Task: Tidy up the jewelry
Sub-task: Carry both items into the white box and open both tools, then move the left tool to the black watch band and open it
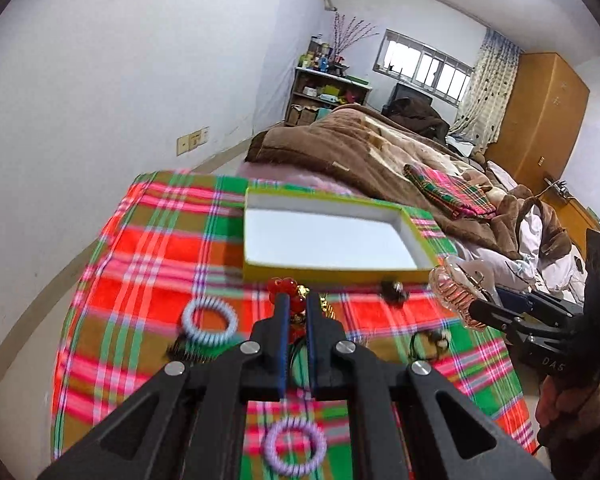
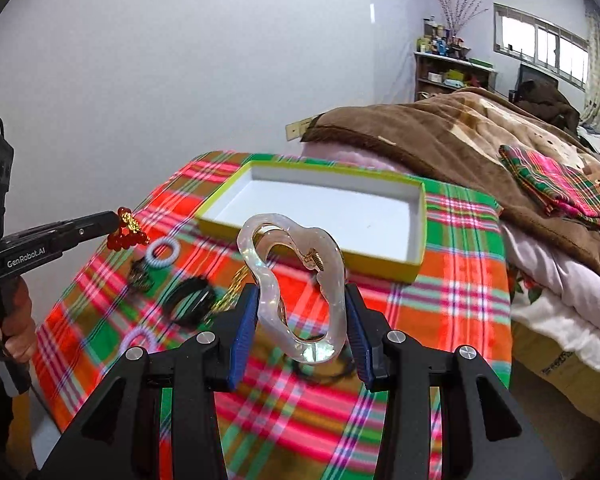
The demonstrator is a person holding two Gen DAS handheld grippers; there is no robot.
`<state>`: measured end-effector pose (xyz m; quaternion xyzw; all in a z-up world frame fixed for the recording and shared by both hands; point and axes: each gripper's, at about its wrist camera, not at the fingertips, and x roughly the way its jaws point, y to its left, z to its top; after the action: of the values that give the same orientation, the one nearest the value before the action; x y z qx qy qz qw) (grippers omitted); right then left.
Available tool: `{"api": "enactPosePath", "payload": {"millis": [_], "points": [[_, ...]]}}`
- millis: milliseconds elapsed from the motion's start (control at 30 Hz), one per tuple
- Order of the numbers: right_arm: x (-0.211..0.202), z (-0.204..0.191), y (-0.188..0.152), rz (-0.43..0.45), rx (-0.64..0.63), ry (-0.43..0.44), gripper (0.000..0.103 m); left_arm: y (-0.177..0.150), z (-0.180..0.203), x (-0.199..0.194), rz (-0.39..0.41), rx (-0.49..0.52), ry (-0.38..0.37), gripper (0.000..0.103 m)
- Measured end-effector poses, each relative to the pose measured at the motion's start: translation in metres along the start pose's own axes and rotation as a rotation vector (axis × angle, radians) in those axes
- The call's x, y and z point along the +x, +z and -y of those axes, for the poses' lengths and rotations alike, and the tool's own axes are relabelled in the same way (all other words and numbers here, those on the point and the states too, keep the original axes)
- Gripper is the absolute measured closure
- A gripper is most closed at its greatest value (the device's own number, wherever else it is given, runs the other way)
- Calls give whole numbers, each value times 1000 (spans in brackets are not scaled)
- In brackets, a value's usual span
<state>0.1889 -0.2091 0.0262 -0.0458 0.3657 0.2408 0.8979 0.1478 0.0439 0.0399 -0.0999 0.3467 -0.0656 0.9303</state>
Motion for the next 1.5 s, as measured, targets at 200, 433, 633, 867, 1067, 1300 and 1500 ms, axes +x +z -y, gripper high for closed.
{"api": "enactPosePath", "payload": {"millis": [200, 433, 633, 867, 1067, 1300, 1500], "points": [[30, 20, 24, -12, 8, -52, 60, 26, 4, 37, -16, 26, -12, 95], [75, 54, 43, -50, 45, -91, 60, 46, 3, 86, -49, 58, -5, 95], [105, 65, 47, -87, 59, -97, 60, 51, -3, 118, -81, 64, 30, 95], [125, 67, 46, -132, 70, -105, 60, 47, -11, 135, -120, 64, 58, 95], [122, 68, 44, -133, 79, -110, 56, 44, -17, 138, -134, 52, 73, 94], [96, 65, 47, -76, 86, -101, 44, 44, -18, 129, -128, 61, 71, 79], [56, 50, 40, -5, 82, -65, 42, 49, -18, 104, -84, 37, 58, 67]]}}
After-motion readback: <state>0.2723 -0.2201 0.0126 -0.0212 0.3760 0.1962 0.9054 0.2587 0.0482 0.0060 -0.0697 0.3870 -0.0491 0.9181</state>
